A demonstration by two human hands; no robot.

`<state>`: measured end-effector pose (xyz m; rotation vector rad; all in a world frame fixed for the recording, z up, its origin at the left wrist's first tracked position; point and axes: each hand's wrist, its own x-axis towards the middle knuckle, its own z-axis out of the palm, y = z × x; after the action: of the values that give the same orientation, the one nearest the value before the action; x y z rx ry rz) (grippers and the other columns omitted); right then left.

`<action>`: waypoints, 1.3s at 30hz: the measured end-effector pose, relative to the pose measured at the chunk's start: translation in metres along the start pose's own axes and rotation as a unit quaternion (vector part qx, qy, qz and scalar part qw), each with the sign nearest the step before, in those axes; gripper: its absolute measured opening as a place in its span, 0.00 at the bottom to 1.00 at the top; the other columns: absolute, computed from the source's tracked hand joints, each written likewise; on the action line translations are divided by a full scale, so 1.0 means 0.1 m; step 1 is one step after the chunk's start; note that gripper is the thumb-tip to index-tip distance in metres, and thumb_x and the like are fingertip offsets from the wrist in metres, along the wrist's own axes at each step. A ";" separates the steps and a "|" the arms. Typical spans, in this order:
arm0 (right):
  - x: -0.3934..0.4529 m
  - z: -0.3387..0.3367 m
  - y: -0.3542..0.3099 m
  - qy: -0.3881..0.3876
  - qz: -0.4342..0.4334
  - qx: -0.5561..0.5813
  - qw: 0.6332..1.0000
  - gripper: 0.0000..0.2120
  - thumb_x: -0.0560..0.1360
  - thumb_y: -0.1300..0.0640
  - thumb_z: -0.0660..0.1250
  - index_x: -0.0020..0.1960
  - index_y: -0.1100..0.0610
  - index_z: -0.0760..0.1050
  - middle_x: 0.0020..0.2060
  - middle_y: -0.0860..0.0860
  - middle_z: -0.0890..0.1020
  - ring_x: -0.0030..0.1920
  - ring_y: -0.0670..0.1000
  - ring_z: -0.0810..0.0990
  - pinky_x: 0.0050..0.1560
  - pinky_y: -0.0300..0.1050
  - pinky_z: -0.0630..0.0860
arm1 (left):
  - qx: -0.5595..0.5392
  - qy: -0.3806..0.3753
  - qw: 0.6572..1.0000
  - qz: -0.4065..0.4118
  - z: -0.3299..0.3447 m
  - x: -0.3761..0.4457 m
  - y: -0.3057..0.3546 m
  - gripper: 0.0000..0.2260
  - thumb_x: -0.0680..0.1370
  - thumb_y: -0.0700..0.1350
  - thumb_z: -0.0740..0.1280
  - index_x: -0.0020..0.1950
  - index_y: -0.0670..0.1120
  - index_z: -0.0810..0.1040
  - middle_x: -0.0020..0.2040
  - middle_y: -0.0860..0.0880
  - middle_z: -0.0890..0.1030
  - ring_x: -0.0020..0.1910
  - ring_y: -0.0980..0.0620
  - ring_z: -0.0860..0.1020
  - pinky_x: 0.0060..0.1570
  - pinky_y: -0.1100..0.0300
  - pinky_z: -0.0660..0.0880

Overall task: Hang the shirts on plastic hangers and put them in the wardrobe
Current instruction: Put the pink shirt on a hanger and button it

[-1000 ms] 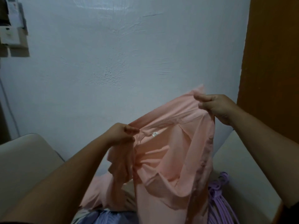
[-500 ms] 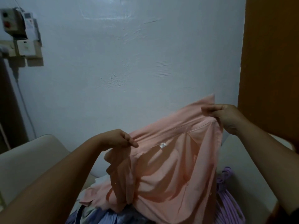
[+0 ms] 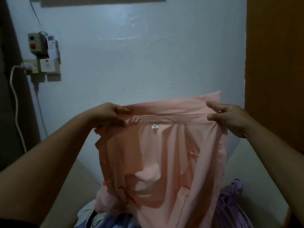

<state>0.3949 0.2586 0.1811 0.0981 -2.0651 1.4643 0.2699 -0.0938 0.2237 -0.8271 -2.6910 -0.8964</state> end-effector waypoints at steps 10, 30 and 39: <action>0.11 -0.14 -0.51 0.123 -0.097 0.077 0.985 0.26 0.73 0.70 0.66 0.70 0.59 0.68 0.68 0.50 0.71 0.63 0.44 0.72 0.63 0.37 0.71 | -0.007 0.124 0.990 0.063 -0.67 -0.15 0.67 0.21 0.72 0.41 0.74 0.59 0.62 0.76 0.46 0.62 0.77 0.39 0.64 0.75 0.33 0.67 0.75; -0.11 0.91 3.07 -0.019 0.323 -0.082 0.943 0.34 0.70 0.72 0.67 0.73 0.60 0.62 0.68 0.54 0.71 0.48 0.45 0.76 0.42 0.33 0.72 | 0.200 -0.243 0.943 -0.109 2.44 0.62 -1.60 0.28 0.74 0.37 0.66 0.73 0.52 0.69 0.65 0.44 0.76 0.61 0.47 0.75 0.54 0.63 0.68; 0.09 1.23 4.21 -0.095 0.347 -0.173 0.917 0.34 0.74 0.67 0.67 0.76 0.60 0.57 0.74 0.55 0.62 0.69 0.53 0.68 0.64 0.37 0.63 | 0.241 -0.210 0.944 -0.080 3.31 0.93 -2.32 0.19 0.72 0.56 0.60 0.60 0.55 0.78 0.63 0.54 0.76 0.59 0.50 0.77 0.52 0.58 0.70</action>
<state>0.1724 0.3160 -0.1924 -0.7326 -2.6447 1.4661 0.0619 -0.0068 -0.1249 -0.7572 -3.1715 -0.0508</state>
